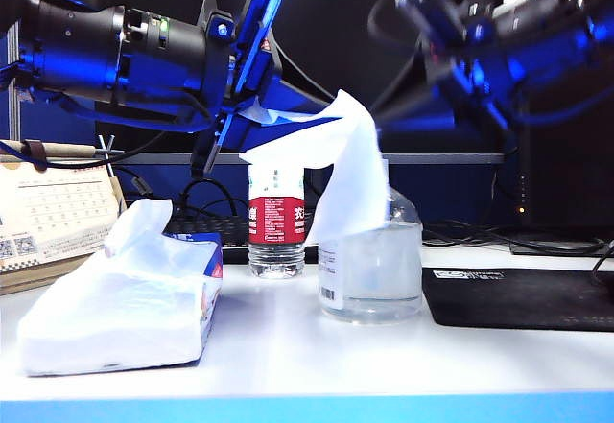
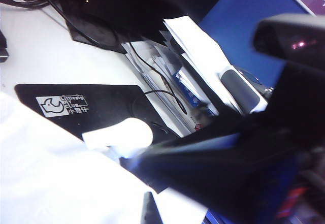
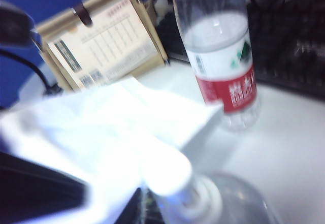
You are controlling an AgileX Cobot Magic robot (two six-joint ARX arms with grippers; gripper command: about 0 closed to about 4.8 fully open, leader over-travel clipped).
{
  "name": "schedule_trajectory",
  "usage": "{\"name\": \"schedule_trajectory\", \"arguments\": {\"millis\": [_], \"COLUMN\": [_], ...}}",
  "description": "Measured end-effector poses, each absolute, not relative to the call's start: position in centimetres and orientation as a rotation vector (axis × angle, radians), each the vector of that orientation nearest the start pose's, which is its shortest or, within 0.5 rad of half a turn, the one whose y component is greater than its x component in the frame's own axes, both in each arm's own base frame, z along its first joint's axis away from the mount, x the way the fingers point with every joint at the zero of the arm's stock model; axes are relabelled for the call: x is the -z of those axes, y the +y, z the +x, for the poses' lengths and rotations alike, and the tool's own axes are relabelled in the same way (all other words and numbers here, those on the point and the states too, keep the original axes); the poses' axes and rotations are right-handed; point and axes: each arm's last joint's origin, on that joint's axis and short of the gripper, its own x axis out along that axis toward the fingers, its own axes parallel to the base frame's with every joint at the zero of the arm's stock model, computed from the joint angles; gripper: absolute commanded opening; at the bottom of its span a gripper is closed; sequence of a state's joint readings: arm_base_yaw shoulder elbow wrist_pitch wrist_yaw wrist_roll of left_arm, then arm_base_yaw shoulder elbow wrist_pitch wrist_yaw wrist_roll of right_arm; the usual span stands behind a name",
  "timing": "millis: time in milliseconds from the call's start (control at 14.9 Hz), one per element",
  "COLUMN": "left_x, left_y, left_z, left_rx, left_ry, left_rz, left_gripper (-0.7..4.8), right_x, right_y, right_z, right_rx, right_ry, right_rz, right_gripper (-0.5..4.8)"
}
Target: Pull out a tissue from the tissue dispenser, then press the switch of the alcohol sanitizer bottle to drop some sanitizer on the paper tissue, and finally place the treated tissue on the table.
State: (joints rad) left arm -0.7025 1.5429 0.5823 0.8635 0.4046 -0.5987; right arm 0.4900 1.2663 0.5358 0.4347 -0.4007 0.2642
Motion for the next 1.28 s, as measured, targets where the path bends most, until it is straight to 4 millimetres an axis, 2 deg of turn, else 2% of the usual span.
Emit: {"name": "schedule_trajectory", "arguments": {"millis": [134, 470, 537, 873, 1008, 1276], "left_x": [-19.2, -19.2, -19.2, -19.2, -19.2, -19.2], "left_y": [-20.0, -20.0, -20.0, -20.0, -20.0, -20.0], "left_z": [21.9, 21.8, 21.8, 21.8, 21.8, 21.8], "left_rx": [1.045, 1.049, 1.051, 1.052, 1.052, 1.052], "left_ry": [0.43, 0.431, 0.432, 0.434, 0.434, 0.434], "left_rz": [-0.52, -0.519, -0.519, -0.523, -0.523, -0.523], "left_gripper": [-0.05, -0.05, -0.05, -0.05, -0.05, -0.05], "right_x": [-20.2, -23.6, -23.7, -22.7, -23.0, -21.9], "right_y": [12.9, 12.4, 12.4, 12.7, 12.8, 13.0], "right_z": [21.8, 20.8, 20.9, 21.6, 21.8, 22.3], "right_rx": [-0.826, -0.897, -0.885, -0.852, -0.849, -0.833], "right_ry": [0.462, 0.291, 0.272, 0.293, 0.261, 0.308], "right_rz": [0.228, 0.236, 0.233, 0.198, 0.195, 0.189], "right_gripper": [-0.05, -0.05, -0.05, -0.05, -0.05, -0.05]}}
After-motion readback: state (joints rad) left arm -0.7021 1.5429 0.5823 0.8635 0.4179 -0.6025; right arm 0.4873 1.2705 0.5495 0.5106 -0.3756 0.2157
